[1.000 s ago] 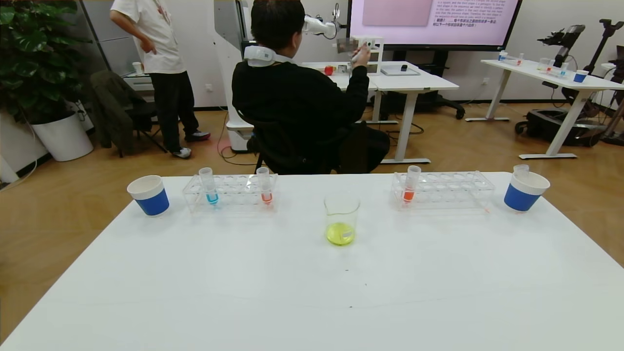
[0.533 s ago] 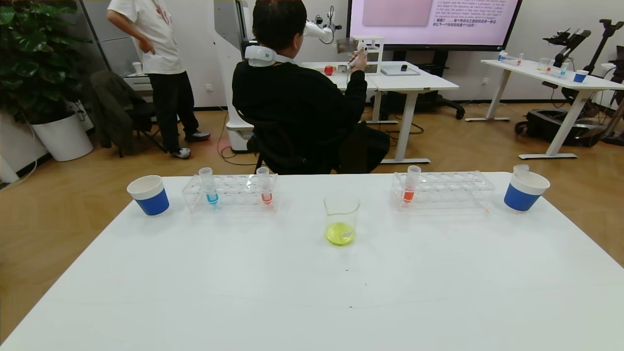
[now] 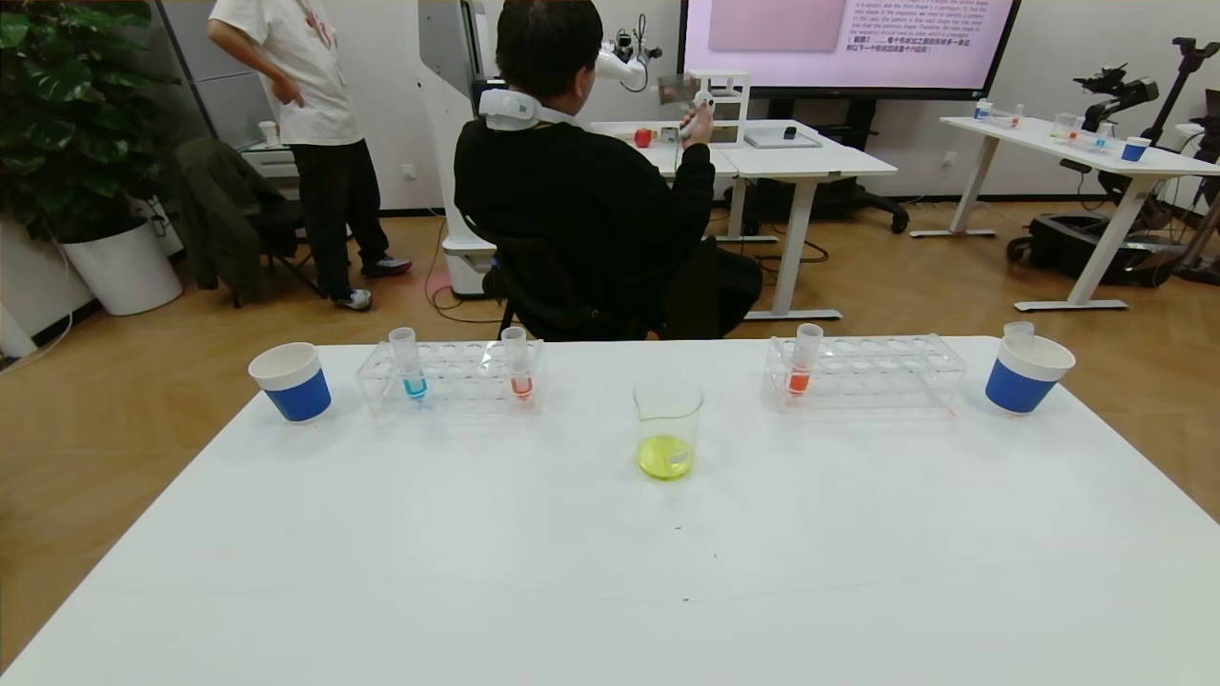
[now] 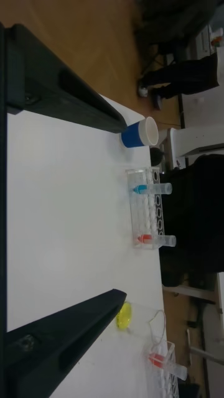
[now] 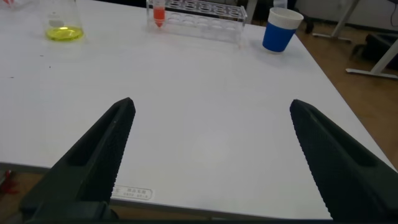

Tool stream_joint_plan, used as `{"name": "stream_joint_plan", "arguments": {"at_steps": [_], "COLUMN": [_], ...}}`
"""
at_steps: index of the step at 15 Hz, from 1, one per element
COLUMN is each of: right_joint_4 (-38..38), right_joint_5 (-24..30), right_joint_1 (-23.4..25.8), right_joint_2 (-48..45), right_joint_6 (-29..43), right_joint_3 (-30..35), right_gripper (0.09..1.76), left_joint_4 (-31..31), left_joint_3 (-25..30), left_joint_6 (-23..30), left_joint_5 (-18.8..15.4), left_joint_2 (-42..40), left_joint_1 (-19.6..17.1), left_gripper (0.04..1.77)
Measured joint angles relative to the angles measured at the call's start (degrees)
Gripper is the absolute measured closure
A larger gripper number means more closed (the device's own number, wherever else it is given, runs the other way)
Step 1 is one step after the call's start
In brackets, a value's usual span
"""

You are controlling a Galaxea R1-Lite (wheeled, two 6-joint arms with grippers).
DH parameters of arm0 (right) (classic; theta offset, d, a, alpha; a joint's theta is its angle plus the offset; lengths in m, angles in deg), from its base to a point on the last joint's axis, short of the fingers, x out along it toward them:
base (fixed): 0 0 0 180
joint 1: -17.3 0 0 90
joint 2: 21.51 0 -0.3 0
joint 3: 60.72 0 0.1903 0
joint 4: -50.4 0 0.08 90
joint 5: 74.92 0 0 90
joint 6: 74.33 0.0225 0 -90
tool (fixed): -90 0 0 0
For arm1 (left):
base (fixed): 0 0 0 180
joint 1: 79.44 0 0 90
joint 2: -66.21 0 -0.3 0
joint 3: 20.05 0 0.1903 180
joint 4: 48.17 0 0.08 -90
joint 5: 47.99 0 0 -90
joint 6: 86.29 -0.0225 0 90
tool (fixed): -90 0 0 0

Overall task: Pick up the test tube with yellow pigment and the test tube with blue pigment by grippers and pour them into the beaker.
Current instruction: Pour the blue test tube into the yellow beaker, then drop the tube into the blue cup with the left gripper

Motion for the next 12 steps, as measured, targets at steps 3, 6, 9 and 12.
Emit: {"name": "stream_joint_plan", "arguments": {"at_steps": [3, 6, 9, 12], "right_joint_4": [0.00, 0.00, 0.00, 0.00], "right_joint_5": [-0.02, 0.00, 0.00, -0.05], "right_joint_1": [0.00, 0.00, 0.00, -0.02], "right_joint_2": [0.00, 0.00, 0.00, 0.00], "right_joint_6": [0.00, 0.00, 0.02, 0.00], "right_joint_3": [0.00, 0.00, 0.00, 0.00], "right_gripper": [0.11, 0.11, 0.11, 0.11], "left_joint_4": [5.49, 16.85, 27.84, 41.11], "left_joint_3": [-7.85, -12.21, -13.75, -14.38], "left_joint_6": [0.11, 0.09, 0.09, 0.50], "left_joint_5": [-0.02, 0.02, 0.05, 0.07], "left_joint_2": [13.78, 29.44, 45.45, 60.42], "left_joint_1": [0.15, -0.40, -0.68, -0.71], "left_gripper": [0.06, 0.06, 0.06, 0.06]}}
